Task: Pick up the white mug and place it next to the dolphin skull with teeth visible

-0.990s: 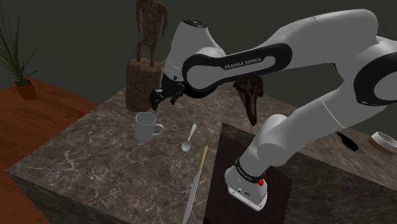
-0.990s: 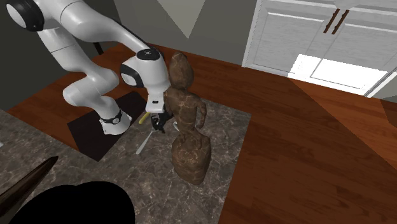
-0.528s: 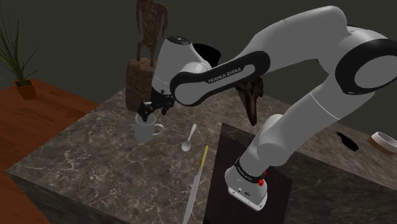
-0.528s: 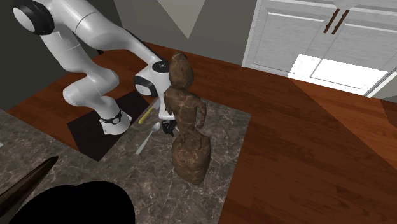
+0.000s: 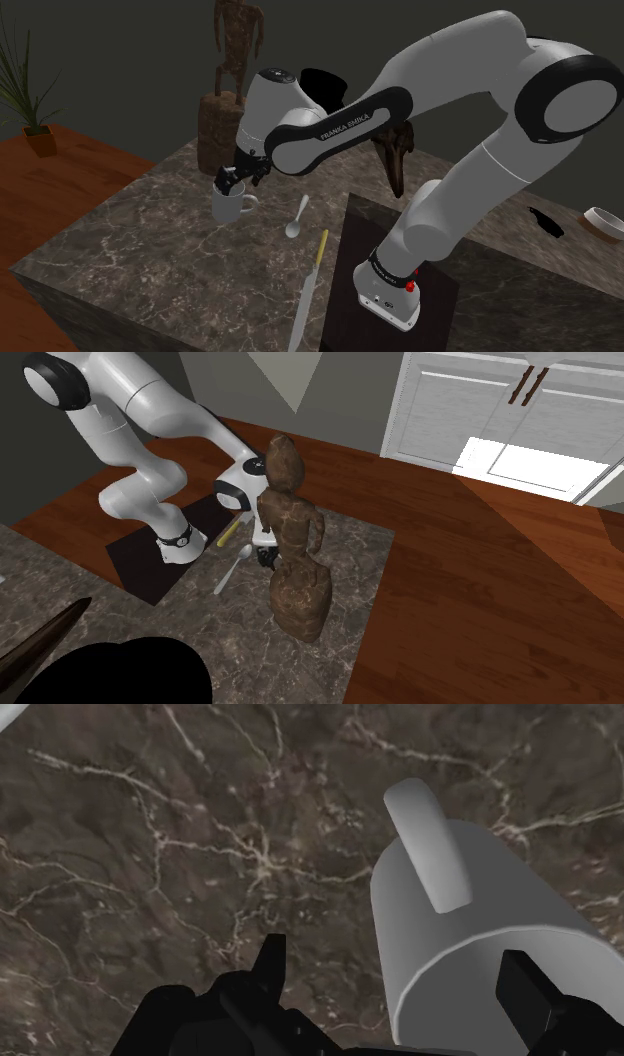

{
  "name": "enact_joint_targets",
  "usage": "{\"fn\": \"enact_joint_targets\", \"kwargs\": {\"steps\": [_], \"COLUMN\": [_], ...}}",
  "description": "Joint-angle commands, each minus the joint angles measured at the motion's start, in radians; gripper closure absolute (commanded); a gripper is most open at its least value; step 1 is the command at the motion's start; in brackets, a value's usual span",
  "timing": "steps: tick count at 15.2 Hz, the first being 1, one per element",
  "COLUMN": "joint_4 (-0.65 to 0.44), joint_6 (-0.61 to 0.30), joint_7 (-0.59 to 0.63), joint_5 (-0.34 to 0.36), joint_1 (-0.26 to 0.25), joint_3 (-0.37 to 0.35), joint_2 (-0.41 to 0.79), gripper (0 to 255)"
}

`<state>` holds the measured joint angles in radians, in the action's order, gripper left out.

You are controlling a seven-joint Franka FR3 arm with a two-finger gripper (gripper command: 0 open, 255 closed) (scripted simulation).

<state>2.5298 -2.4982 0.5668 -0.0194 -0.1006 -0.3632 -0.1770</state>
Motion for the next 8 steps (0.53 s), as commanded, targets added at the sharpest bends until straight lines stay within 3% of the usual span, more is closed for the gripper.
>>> {"fn": "enact_joint_targets", "kwargs": {"steps": [1,3,4,8], "joint_4": [0.000,0.000,0.000,0.000], "joint_6": [-0.001,-0.001,-0.001,-0.001], "joint_7": [0.000,0.000,0.000,0.000], "joint_5": [0.000,0.000,0.000,0.000], "joint_1": [0.000,0.000,0.000,0.000], "joint_3": [0.000,0.000,0.000,0.000], "joint_2": [0.001,0.001,0.001,0.001], "gripper": [0,0,255,255]}}
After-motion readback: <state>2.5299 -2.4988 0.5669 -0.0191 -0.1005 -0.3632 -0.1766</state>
